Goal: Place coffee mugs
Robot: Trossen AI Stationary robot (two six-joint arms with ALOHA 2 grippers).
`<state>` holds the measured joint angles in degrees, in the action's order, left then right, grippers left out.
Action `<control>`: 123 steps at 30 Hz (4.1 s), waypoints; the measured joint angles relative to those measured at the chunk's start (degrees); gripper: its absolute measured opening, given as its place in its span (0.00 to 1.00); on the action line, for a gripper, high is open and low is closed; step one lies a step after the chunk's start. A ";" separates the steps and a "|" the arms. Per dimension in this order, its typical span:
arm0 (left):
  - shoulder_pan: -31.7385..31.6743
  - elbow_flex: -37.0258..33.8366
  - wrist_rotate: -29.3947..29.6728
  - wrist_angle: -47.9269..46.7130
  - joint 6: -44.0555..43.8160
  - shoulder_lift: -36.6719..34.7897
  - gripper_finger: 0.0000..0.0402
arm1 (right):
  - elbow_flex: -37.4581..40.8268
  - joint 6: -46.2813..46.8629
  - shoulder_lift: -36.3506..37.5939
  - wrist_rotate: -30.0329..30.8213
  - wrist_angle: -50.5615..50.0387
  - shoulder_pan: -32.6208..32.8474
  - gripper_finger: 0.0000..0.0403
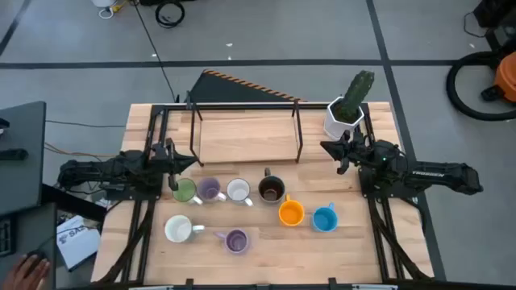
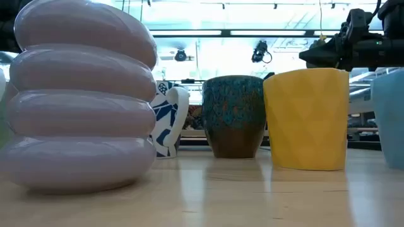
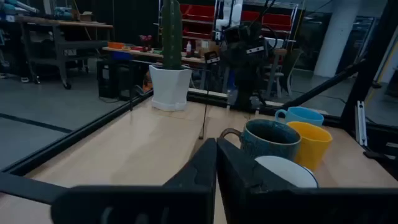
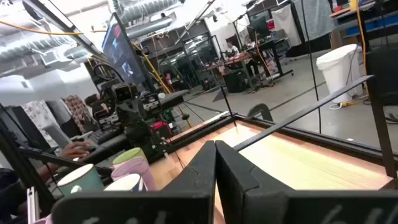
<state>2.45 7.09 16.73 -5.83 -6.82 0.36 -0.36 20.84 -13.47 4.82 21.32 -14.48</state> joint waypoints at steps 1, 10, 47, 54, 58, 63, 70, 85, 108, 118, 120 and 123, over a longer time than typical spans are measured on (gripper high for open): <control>-0.01 -0.02 0.00 0.00 0.03 0.00 0.04 | 0.00 0.00 -0.02 0.00 0.02 0.00 0.03; 0.01 -0.02 0.00 0.00 -0.01 0.00 0.04 | 0.00 0.00 -0.01 0.00 0.01 0.00 0.03; 0.00 -0.01 0.00 0.00 -0.01 0.00 0.04 | 0.00 0.00 0.00 0.00 0.01 0.00 0.03; 0.00 -0.02 0.00 0.00 0.01 0.02 0.04 | 0.00 0.00 -0.01 0.00 0.02 0.00 0.03; 0.01 -0.02 0.00 0.00 0.01 0.00 0.04 | 0.00 0.00 -0.02 0.00 0.02 0.00 0.03; -0.01 -0.02 0.00 0.00 0.01 0.00 0.04 | 0.00 0.00 -0.01 0.00 0.02 0.00 0.03; -0.01 -0.02 0.02 0.85 -0.29 0.02 0.04 | 0.00 0.00 -0.02 0.00 0.00 0.00 0.03; -0.03 -0.02 3.42 3.08 -17.01 0.00 0.04 | 0.00 0.02 -0.02 0.00 0.09 0.00 0.03; 1.71 0.00 -13.99 26.18 -3.56 0.02 0.04 | -11.81 1.25 -9.48 -11.42 -1.86 3.47 0.03; 1.71 -0.02 -11.81 14.95 -2.40 0.07 0.04 | -33.99 -10.45 -34.69 -9.93 -16.51 6.41 0.03; 1.71 -0.02 -11.45 14.94 -2.37 0.07 0.04 | -38.19 -12.17 -39.55 -10.09 -19.96 7.47 0.03; 1.71 -0.02 -11.47 13.77 -3.00 0.07 0.04 | -43.80 -13.11 -45.60 -9.80 -24.67 9.45 0.03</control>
<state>4.16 7.07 5.26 7.94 -9.82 0.43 -44.16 7.73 -59.08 -4.98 -3.35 -5.03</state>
